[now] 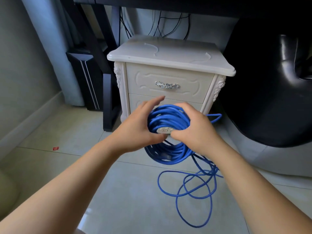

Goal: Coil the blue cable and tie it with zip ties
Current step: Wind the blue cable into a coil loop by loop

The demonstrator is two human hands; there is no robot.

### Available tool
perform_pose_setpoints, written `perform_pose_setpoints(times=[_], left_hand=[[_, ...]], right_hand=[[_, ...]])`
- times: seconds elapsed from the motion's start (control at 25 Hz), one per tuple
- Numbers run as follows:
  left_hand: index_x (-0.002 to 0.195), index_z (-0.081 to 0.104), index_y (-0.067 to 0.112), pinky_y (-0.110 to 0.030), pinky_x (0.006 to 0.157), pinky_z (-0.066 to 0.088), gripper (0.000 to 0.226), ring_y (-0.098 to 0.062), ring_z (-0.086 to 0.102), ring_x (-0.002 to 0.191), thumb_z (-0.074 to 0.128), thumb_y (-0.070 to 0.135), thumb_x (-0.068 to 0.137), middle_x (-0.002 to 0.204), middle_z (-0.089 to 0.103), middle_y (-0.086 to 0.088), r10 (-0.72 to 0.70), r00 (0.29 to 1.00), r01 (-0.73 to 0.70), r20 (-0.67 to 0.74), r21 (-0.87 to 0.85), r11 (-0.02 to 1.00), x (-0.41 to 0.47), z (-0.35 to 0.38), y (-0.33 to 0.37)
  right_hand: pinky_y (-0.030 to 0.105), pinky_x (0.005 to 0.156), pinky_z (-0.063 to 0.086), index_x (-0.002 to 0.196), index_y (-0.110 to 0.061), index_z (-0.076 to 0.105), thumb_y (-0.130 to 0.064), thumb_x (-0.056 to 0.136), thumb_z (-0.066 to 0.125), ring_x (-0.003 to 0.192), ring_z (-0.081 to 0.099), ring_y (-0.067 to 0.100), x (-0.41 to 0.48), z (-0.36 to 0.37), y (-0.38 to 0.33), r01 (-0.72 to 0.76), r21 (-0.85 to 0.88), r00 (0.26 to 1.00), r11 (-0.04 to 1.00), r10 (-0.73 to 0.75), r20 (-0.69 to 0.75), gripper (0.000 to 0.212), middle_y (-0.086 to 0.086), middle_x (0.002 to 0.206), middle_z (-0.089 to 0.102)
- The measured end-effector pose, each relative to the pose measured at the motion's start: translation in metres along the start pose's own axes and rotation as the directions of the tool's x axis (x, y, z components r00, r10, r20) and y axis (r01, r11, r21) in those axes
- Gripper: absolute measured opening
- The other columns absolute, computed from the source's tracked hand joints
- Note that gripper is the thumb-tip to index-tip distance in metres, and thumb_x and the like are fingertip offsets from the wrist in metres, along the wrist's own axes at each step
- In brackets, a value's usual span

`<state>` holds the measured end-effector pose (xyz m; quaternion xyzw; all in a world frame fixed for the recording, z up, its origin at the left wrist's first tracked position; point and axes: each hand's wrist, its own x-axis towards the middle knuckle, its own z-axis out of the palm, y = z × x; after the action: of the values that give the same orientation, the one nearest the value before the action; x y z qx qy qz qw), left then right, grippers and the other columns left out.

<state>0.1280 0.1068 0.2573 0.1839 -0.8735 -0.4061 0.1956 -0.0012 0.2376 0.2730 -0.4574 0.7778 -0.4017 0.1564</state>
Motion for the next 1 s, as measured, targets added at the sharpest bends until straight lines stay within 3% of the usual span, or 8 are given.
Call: perform_pose_setpoints(times=[0.12, 0.24, 0.32, 0.48, 0.56, 0.68, 0.84, 1.0], left_hand=[[0.122, 0.057, 0.034, -0.014, 0.071, 0.050, 0.058, 0.002, 0.064, 0.080, 0.075, 0.011, 0.072, 0.093, 0.068, 0.017, -0.011, 1.000, 0.012, -0.026, 0.030, 0.999, -0.002, 0.005, 0.002], [0.086, 0.060, 0.025, -0.018, 0.056, 0.043, 0.029, -0.001, 0.054, 0.056, 0.070, 0.002, 0.072, 0.063, 0.062, 0.014, -0.051, 0.990, 0.046, -0.135, -0.036, 0.998, -0.002, 0.008, 0.006], [0.080, 0.058, 0.027, -0.015, 0.053, 0.041, 0.032, 0.000, 0.051, 0.052, 0.068, -0.002, 0.072, 0.058, 0.060, 0.018, -0.088, 0.982, 0.067, -0.168, -0.128, 0.990, -0.001, 0.008, 0.009], [0.085, 0.066, 0.018, -0.035, 0.063, 0.055, 0.027, -0.012, 0.051, 0.056, 0.066, -0.007, 0.074, 0.061, 0.056, 0.007, -0.218, 0.956, 0.141, -0.198, -0.341, 0.929, 0.001, 0.006, 0.007], [0.080, 0.064, 0.017, -0.033, 0.063, 0.057, 0.024, -0.013, 0.050, 0.058, 0.065, -0.007, 0.075, 0.065, 0.053, 0.001, -0.272, 0.940, 0.171, -0.208, -0.404, 0.899, 0.002, 0.007, 0.007], [0.077, 0.061, 0.018, -0.028, 0.060, 0.056, 0.024, -0.013, 0.049, 0.057, 0.065, -0.005, 0.075, 0.063, 0.052, 0.003, -0.319, 0.922, 0.194, -0.219, -0.452, 0.871, 0.005, 0.007, 0.008], [0.078, 0.062, 0.021, -0.026, 0.057, 0.052, 0.022, -0.009, 0.051, 0.055, 0.068, -0.001, 0.076, 0.054, 0.054, 0.014, -0.365, 0.905, 0.240, -0.220, -0.445, 0.863, 0.007, 0.010, 0.009], [0.106, 0.069, 0.019, -0.029, 0.077, 0.054, 0.028, -0.011, 0.064, 0.082, 0.078, 0.029, 0.081, 0.086, 0.068, 0.004, -0.296, 0.950, 0.290, 0.099, -0.628, 0.722, 0.005, 0.006, 0.010]], right_hand=[[0.029, 0.073, 0.051, 0.111, -0.047, 0.050, -0.021, 0.068, 0.068, 0.082, 0.062, 0.009, -0.007, 0.002, -0.005, 0.050, -0.117, 0.994, 0.992, -0.038, 0.106, 0.054, -0.015, 0.091, 0.065], [0.032, 0.076, 0.055, 0.121, -0.053, 0.045, -0.020, 0.067, 0.072, 0.080, 0.066, 0.010, -0.005, 0.002, -0.004, 0.064, -0.034, 0.997, 0.997, -0.063, 0.047, 0.069, -0.012, 0.098, 0.066], [0.036, 0.079, 0.058, 0.129, -0.053, 0.042, -0.026, 0.066, 0.081, 0.082, 0.071, 0.014, -0.002, -0.004, 0.000, 0.012, 0.173, 0.998, 0.985, -0.024, 0.065, 0.079, -0.006, 0.107, 0.068], [0.043, 0.074, 0.060, 0.114, -0.027, 0.065, -0.057, 0.072, 0.072, 0.088, 0.073, 0.033, 0.002, -0.016, 0.007, -0.220, 0.534, 0.960, 0.817, 0.085, 0.266, 0.052, 0.012, 0.105, 0.073], [0.029, 0.063, 0.056, 0.105, -0.020, 0.070, -0.070, 0.072, 0.058, 0.084, 0.073, 0.034, 0.003, -0.021, 0.006, -0.260, 0.516, 0.951, 0.816, 0.125, 0.282, 0.061, 0.017, 0.097, 0.074], [0.033, 0.070, 0.055, 0.104, -0.020, 0.071, -0.079, 0.063, 0.057, 0.086, 0.073, 0.033, 0.004, -0.026, 0.005, -0.224, 0.434, 0.954, 0.873, 0.107, 0.279, 0.073, 0.014, 0.097, 0.075], [0.031, 0.073, 0.058, 0.107, -0.028, 0.061, -0.044, 0.065, 0.086, 0.077, 0.074, 0.018, 0.001, -0.016, 0.001, -0.178, 0.300, 0.971, 0.937, 0.118, 0.209, 0.051, 0.002, 0.088, 0.076], [0.034, 0.057, 0.050, 0.092, -0.011, 0.061, 0.002, 0.071, 0.064, 0.048, 0.056, 0.021, 0.009, -0.001, 0.016, -0.257, 0.532, 0.952, 0.806, 0.306, -0.004, 0.025, 0.003, 0.054, 0.055]])
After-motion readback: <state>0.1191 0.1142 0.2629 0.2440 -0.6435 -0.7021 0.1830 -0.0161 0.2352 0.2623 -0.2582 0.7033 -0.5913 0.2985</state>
